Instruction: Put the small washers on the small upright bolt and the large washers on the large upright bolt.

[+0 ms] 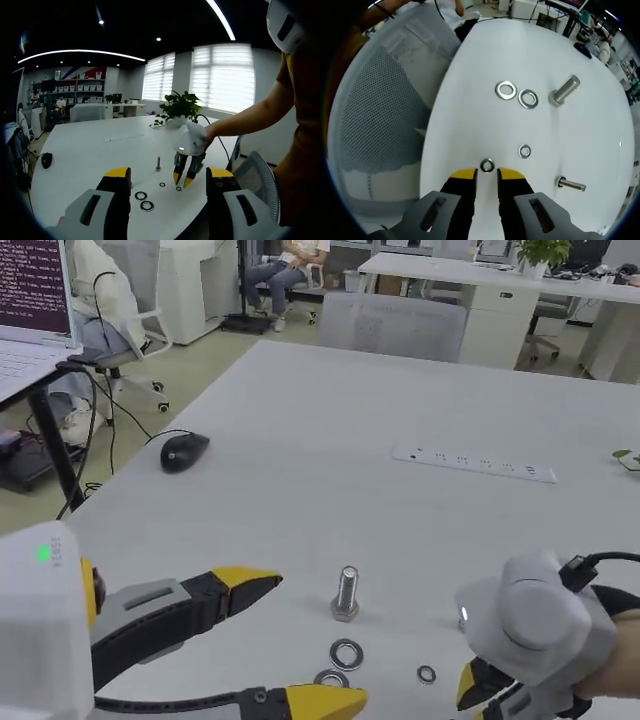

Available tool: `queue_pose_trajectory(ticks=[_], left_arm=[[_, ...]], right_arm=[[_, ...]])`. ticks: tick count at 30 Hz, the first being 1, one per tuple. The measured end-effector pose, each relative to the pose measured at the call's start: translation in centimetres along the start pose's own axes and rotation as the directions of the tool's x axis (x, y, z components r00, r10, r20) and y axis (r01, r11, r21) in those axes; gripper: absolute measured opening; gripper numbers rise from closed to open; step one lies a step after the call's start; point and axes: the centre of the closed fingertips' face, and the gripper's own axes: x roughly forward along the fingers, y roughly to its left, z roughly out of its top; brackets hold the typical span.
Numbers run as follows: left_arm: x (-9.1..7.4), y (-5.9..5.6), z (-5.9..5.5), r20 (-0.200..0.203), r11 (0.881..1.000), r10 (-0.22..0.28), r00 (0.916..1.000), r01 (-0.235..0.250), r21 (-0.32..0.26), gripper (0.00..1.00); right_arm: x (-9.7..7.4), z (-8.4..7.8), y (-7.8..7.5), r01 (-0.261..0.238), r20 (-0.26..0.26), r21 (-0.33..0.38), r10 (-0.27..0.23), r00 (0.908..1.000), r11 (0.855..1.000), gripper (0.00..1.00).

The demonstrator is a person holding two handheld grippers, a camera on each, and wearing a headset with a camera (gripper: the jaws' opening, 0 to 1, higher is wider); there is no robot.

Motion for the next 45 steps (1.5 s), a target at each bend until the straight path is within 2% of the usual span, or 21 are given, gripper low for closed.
queue_pose_trajectory(ticks=[5, 7, 16, 24, 35, 45], left_arm=[[-0.18, -0.06, -0.32, -0.006, 1.0, 0.0, 1.0, 0.0, -0.004, 0.6], [-0.29, -0.05, -0.45, -0.006, 1.0, 0.002, 1.0, -0.002, -0.009, 0.6], [-0.53, 0.29, -0.66, -0.002, 1.0, 0.017, 0.9999, -0.017, -0.02, 0.6], [-0.47, 0.33, -0.74, 0.004, 0.999, 0.02, 0.9998, -0.02, -0.026, 0.6], [-0.81, 0.55, -0.78, 0.009, 0.999, 0.033, 0.9994, -0.033, -0.028, 0.6], [-0.78, 0.37, -0.95, 0.002, 0.999, 0.029, 0.9996, -0.029, -0.027, 0.6]], right_arm=[[0.62, -0.09, -0.17, 0.01, -0.006, -0.001, -0.01, 0.9999, 1.0, 0.17], [0.78, -0.17, -0.02, -0.001, -0.007, 0.009, 0.001, 1.0, 1.0, 0.18], [0.89, 0.08, 0.1, 0.024, -0.014, -0.031, -0.025, 0.9996, 0.999, 0.17], [0.9, 0.26, 0.16, 0.031, 0.007, -0.028, -0.03, 0.9995, 0.999, 0.17], [0.96, 0.25, 0.22, 0.031, -0.016, -0.063, -0.032, 0.9994, 0.998, 0.14], [0.95, 0.28, -0.03, 0.028, -0.003, -0.024, -0.028, 0.9996, 0.999, 0.12]])
